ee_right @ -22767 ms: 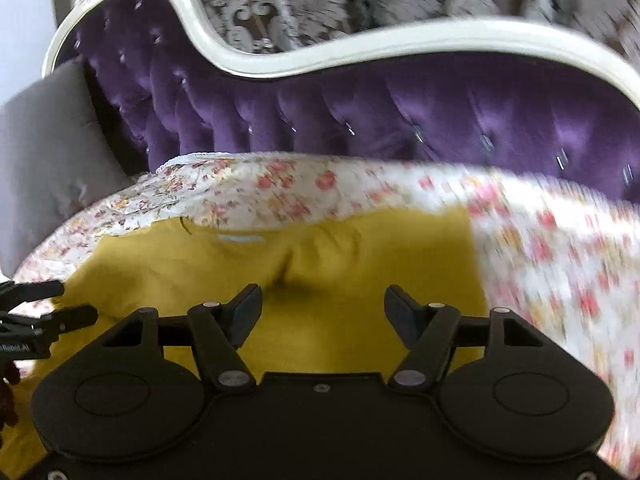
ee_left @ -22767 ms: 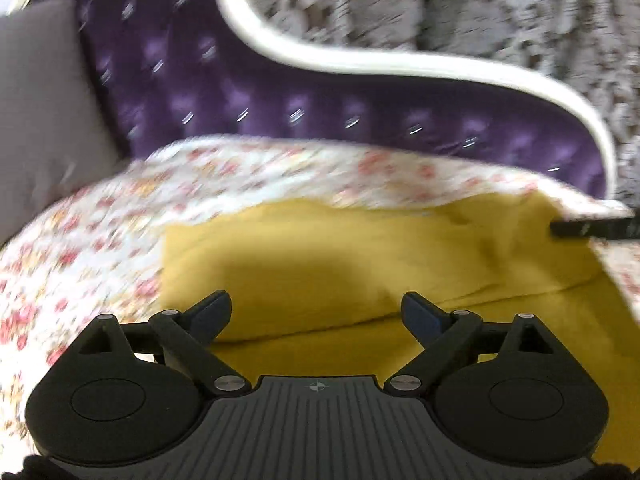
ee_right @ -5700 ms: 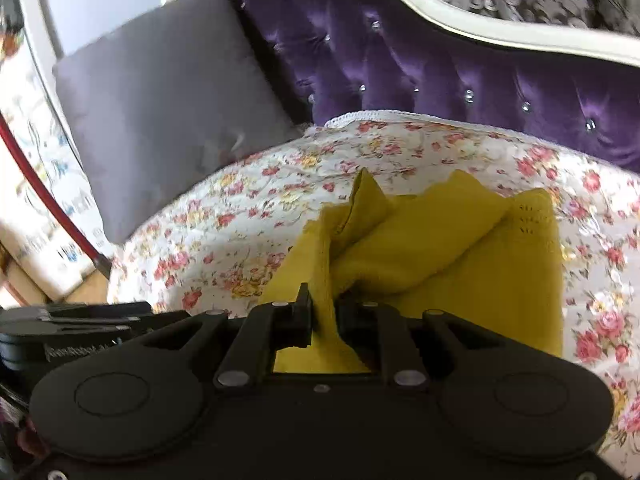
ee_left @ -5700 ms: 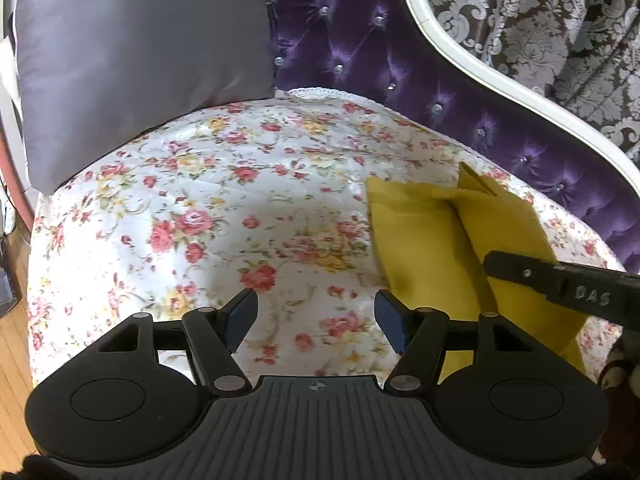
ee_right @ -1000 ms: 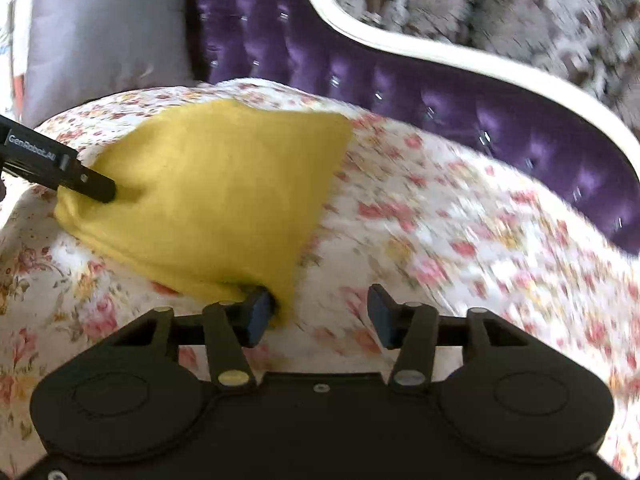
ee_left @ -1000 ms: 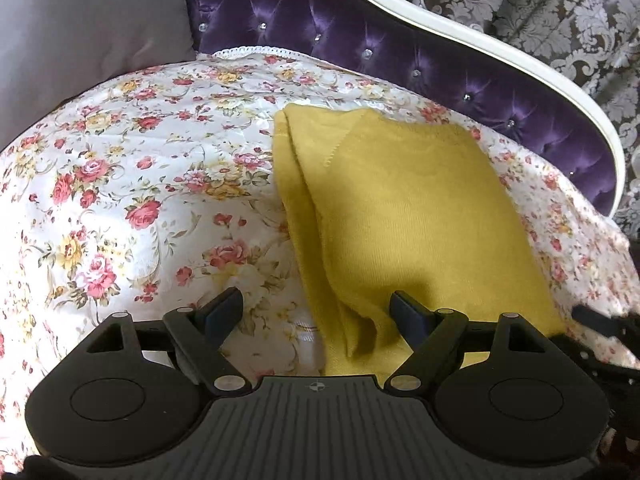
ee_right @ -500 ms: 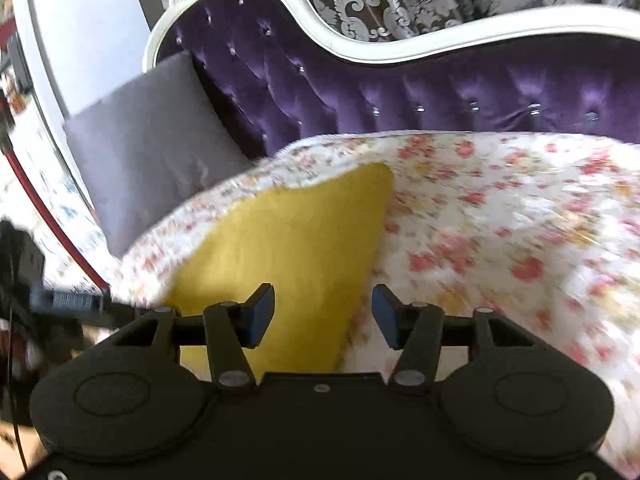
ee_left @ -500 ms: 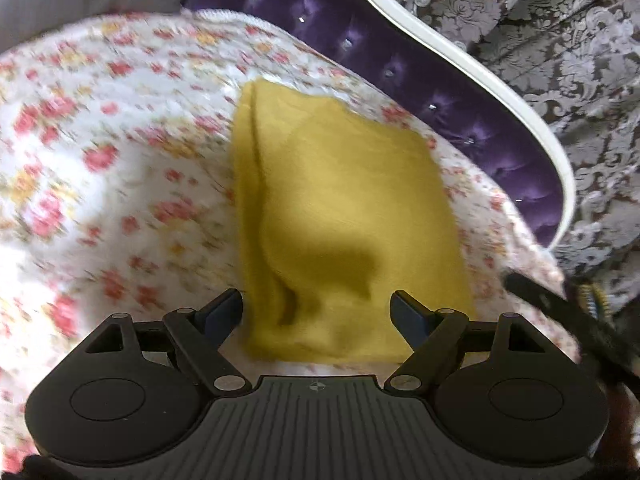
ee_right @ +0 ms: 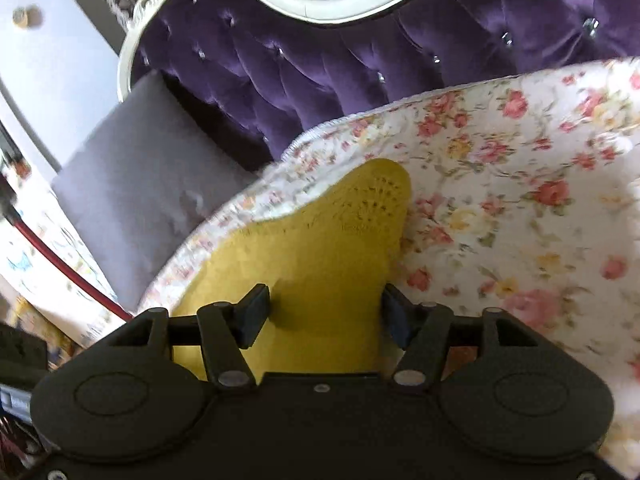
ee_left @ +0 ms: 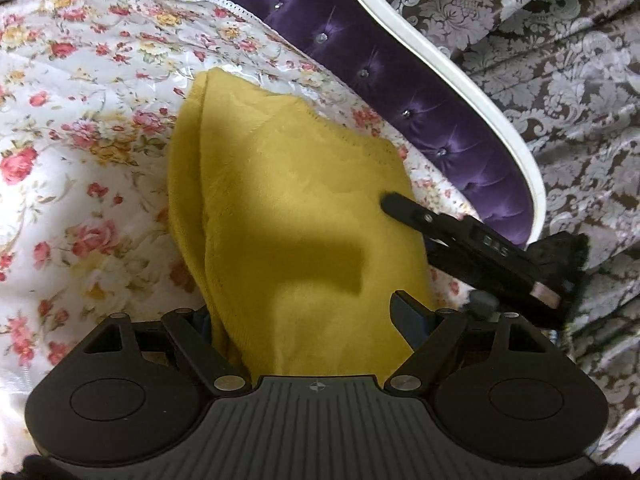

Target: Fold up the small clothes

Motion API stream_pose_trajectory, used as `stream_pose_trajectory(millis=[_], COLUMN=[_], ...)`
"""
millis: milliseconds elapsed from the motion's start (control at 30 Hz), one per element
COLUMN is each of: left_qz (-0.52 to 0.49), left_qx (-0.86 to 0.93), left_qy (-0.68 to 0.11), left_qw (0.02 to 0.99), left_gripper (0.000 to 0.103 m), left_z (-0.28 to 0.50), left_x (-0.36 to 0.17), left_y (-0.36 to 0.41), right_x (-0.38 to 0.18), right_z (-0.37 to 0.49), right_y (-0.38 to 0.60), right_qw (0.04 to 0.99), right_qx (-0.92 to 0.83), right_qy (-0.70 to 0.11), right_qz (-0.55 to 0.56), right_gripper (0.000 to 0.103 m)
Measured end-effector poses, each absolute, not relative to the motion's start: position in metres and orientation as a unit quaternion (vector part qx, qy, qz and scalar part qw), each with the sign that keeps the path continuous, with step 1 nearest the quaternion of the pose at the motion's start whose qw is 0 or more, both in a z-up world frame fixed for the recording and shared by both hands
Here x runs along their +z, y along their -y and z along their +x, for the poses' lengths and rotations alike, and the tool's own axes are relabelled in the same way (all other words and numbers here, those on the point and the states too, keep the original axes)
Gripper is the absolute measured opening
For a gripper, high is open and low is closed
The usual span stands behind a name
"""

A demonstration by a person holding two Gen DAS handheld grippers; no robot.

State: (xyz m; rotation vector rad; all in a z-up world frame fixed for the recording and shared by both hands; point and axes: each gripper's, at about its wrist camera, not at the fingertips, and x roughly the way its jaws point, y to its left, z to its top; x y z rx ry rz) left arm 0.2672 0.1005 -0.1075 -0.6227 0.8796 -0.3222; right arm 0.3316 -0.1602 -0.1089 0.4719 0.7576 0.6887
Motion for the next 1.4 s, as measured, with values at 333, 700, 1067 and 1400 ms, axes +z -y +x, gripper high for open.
stream_pose_trajectory(millis=[333, 700, 1067, 1400], left_qz=[-0.330, -0.306, -0.168, -0.064], left_qx=[-0.183, -0.270, -0.241, -0.167], left_qy=[-0.423, -0.469, -0.546, -0.382], left_qw=[0.824, 0.784, 0.785, 0.907], left_gripper=[0.016, 0.016, 0.017, 0.021], left_z=[0.255, 0.166, 0.104, 0.157], left_x=[-0.102, -0.087, -0.096, -0.032], left_y=[-0.100, -0.063, -0.056, -0.017], right_x=[-0.087, -0.057, -0.054, -0.029], right_z=[0.320, 0.213, 0.136, 0.153], right_y=[0.156, 0.203, 0.256, 0.221], right_qw=[0.855, 0.854, 0.872, 0.928], right_qx=[0.293, 0.256, 0.177, 0.170], right_qy=[-0.368, -0.415, -0.439, -0.331], right_qz=[0.217, 0.182, 0.128, 0.028], right_gripper=[0.034, 0.034, 0.048, 0.044])
